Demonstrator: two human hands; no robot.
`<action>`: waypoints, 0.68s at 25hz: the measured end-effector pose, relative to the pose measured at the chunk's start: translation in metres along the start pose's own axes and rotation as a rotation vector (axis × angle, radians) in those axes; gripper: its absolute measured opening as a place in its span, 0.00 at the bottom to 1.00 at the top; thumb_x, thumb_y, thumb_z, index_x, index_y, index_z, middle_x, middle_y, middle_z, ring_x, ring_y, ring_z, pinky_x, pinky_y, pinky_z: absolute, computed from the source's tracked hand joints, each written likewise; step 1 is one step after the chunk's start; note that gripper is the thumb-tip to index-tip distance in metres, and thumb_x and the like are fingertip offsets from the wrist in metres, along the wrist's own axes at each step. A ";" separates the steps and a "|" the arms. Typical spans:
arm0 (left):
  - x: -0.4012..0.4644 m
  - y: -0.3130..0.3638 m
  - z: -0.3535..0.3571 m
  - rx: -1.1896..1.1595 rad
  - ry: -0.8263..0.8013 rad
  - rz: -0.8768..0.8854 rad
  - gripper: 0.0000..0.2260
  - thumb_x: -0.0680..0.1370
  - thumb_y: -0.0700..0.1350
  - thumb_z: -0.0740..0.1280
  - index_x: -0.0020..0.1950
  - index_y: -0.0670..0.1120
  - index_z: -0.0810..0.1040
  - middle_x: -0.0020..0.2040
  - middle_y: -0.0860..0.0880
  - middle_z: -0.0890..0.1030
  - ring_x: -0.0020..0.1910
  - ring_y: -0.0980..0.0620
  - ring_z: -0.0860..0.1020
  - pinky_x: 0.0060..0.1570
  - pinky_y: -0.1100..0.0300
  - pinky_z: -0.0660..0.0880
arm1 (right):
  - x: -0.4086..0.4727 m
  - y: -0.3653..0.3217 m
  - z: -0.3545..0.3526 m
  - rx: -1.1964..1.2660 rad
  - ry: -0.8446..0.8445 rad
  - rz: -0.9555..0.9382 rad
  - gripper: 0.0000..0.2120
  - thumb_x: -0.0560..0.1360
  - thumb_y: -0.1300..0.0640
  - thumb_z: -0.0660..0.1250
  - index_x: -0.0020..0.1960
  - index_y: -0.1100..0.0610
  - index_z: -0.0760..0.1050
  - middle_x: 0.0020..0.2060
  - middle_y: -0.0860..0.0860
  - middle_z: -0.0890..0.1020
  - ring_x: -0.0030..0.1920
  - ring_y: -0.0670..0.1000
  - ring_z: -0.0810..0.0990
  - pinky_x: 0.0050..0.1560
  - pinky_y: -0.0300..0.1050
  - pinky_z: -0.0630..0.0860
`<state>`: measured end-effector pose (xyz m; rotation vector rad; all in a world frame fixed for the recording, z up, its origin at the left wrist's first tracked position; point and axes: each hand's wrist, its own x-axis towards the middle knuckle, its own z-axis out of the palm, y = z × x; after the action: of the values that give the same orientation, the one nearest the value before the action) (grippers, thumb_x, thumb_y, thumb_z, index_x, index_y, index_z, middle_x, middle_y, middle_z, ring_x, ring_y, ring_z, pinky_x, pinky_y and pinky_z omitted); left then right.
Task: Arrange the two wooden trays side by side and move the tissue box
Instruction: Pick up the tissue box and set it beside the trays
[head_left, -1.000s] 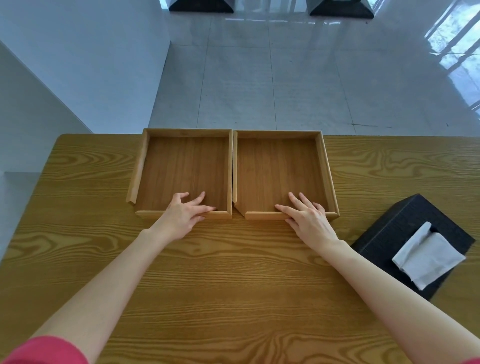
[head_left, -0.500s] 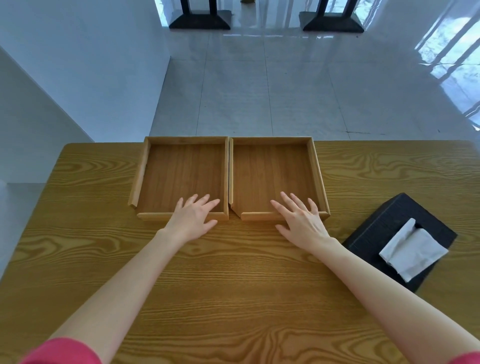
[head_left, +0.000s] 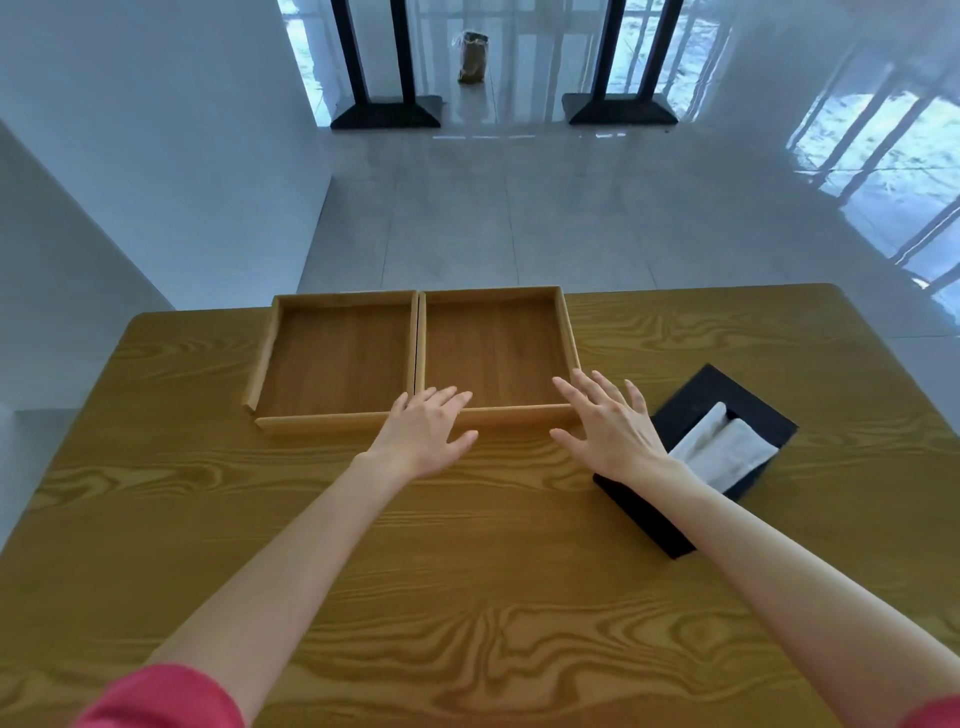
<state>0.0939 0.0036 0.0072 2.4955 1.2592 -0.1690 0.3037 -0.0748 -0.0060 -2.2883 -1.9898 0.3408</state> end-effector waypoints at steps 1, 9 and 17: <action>-0.002 0.008 0.002 0.008 0.002 0.009 0.25 0.77 0.54 0.55 0.72 0.48 0.56 0.74 0.46 0.60 0.74 0.47 0.57 0.72 0.46 0.53 | -0.006 0.006 -0.001 0.006 0.003 0.009 0.31 0.75 0.44 0.59 0.74 0.50 0.52 0.75 0.54 0.56 0.75 0.54 0.52 0.74 0.58 0.46; -0.004 0.065 0.018 -0.078 0.077 0.055 0.24 0.77 0.52 0.57 0.71 0.46 0.59 0.72 0.45 0.66 0.71 0.47 0.63 0.70 0.49 0.62 | -0.040 0.060 -0.007 0.086 0.025 0.087 0.30 0.76 0.45 0.59 0.73 0.53 0.54 0.75 0.54 0.58 0.75 0.53 0.53 0.74 0.55 0.49; 0.012 0.120 0.053 -0.567 -0.069 -0.138 0.24 0.76 0.52 0.60 0.70 0.45 0.63 0.69 0.44 0.70 0.67 0.46 0.69 0.63 0.54 0.68 | -0.048 0.125 -0.009 0.178 0.068 0.234 0.29 0.76 0.46 0.59 0.73 0.54 0.56 0.75 0.54 0.57 0.75 0.53 0.52 0.74 0.53 0.49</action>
<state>0.1995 -0.0723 -0.0158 1.9080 1.2400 0.0641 0.4205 -0.1396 -0.0189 -2.3855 -1.5942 0.4324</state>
